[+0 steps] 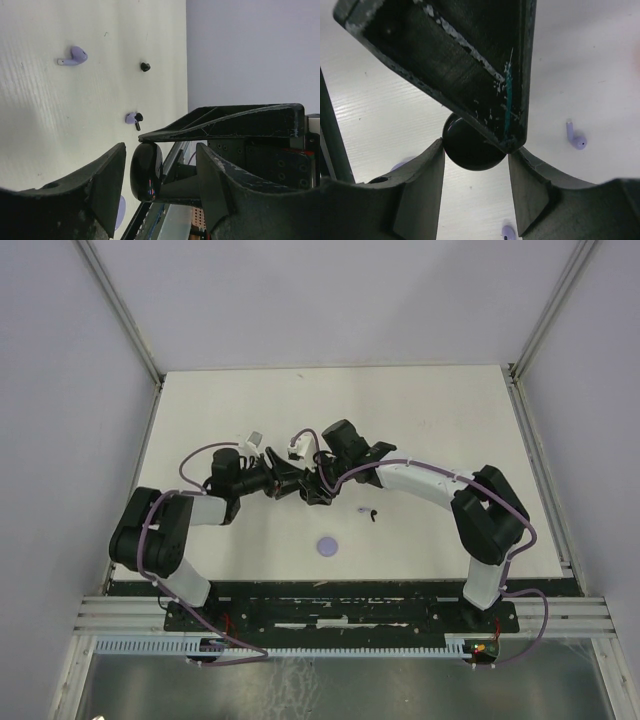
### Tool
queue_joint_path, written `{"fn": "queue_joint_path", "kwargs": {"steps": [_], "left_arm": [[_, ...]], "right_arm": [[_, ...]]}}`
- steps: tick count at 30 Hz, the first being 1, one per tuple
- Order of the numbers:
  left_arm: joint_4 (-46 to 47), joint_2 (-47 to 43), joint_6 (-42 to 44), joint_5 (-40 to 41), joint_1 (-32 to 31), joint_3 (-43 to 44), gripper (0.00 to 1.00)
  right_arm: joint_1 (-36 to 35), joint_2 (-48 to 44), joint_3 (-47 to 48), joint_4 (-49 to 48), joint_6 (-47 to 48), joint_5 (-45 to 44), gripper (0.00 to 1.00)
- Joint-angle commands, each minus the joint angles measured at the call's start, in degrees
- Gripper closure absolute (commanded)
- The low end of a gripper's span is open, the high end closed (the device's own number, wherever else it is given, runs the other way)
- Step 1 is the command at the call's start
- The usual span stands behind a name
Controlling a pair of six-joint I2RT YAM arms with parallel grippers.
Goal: Insert the wireless bluetooth earbuds into the charging case
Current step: Pick up the charging case at the center of the board.
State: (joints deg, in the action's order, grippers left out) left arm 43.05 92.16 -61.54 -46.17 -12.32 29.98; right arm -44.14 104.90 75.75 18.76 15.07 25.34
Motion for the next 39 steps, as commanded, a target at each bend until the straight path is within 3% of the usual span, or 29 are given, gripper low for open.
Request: {"fn": "queue_joint_path", "kwargs": {"steps": [1, 6, 19, 24, 26, 28, 29, 33, 39], "left_arm": [[0.7, 0.8, 0.6, -1.9, -1.3, 2.5, 0.39], [0.4, 1.6, 0.8, -3.1, -2.0, 3.0, 0.48], [0.0, 3.2, 1.4, -5.1, -4.0, 4.0, 0.6], [0.0, 3.3, 1.4, -5.1, -4.3, 4.1, 0.75], [0.0, 3.1, 1.3, -4.8, -4.4, 4.1, 0.84], [0.0, 2.6, 1.2, -3.6, -4.4, 4.2, 0.89], [0.1, 2.3, 1.1, -2.3, -4.4, 4.1, 0.91], [1.1, 0.2, 0.0, 4.2, -4.4, 3.3, 0.95], [9.2, -3.2, -8.9, 18.8, -4.6, -0.9, 0.97]], "right_arm": [[-0.1, -3.8, 2.1, -0.6, 1.2, 1.0, 0.64], [-0.1, -4.2, 2.0, -0.5, 1.5, 0.7, 0.64], [-0.1, -4.6, 2.1, 0.0, 2.7, -0.2, 0.64], [0.1, -4.6, 2.2, 0.1, 2.9, -0.7, 0.63], [0.2, -4.5, 2.5, 0.1, 1.8, -1.2, 0.56], [1.0, -4.9, 2.4, -0.6, -0.2, -1.2, 0.35], [1.4, -5.3, 2.1, -1.6, -1.6, -1.2, 0.29], [4.1, -9.1, -1.8, -8.3, -9.2, -2.9, 0.21], [5.6, -15.5, -6.7, -12.4, -20.2, -11.8, 0.18]]}}
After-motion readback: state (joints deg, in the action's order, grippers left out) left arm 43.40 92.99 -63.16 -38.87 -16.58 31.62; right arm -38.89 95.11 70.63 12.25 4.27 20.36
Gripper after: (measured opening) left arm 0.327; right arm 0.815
